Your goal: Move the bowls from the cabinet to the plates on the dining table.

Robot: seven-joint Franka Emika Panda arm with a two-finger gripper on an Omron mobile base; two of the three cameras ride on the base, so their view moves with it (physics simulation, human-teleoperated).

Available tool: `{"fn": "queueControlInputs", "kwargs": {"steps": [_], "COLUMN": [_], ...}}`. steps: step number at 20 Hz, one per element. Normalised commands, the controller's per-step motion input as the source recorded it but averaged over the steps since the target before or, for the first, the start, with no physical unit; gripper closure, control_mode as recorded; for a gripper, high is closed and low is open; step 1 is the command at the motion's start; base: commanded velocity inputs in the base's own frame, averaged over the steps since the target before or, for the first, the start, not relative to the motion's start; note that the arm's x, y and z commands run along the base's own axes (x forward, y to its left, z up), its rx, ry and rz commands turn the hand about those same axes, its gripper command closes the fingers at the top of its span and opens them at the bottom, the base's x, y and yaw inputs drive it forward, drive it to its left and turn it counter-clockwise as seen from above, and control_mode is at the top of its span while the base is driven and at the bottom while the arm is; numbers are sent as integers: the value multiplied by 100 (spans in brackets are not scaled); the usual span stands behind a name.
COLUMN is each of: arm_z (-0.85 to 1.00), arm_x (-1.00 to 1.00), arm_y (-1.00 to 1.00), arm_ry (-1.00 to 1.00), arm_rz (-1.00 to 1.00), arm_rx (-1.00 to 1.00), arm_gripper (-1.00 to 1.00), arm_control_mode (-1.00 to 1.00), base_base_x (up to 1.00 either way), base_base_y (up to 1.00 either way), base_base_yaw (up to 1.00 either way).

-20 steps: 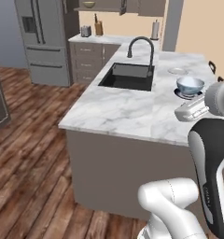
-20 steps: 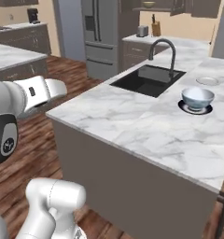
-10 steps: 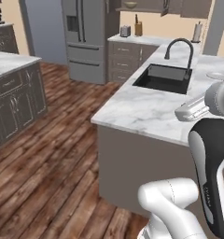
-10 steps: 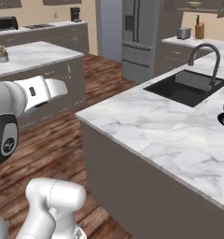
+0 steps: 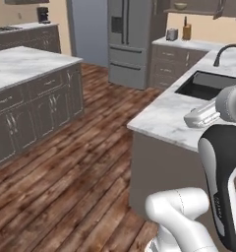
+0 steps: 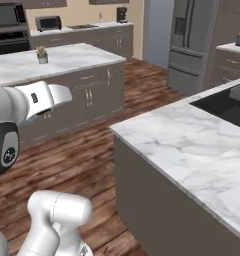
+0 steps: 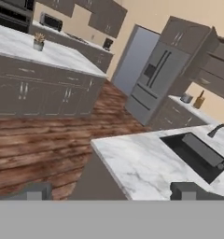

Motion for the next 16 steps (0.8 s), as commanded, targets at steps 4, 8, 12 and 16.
{"fn": "queueControlInputs", "kwargs": {"steps": [4, 8, 12, 16], "arm_z": [0, 0, 0, 0], "arm_x": [0, 0, 0, 0], "arm_y": [0, 0, 0, 0], "arm_ry": [0, 0, 0, 0], "arm_rz": [0, 0, 0, 0], "arm_rx": [0, 0, 0, 0], "arm_gripper": [-100, -100, -100, -100], "arm_control_mode": [100, 100, 100, 100], "base_base_x": [33, 31, 30, 33], "base_base_y": [12, 14, 12, 12], "base_base_yaw": [36, 36, 36, 36]}}
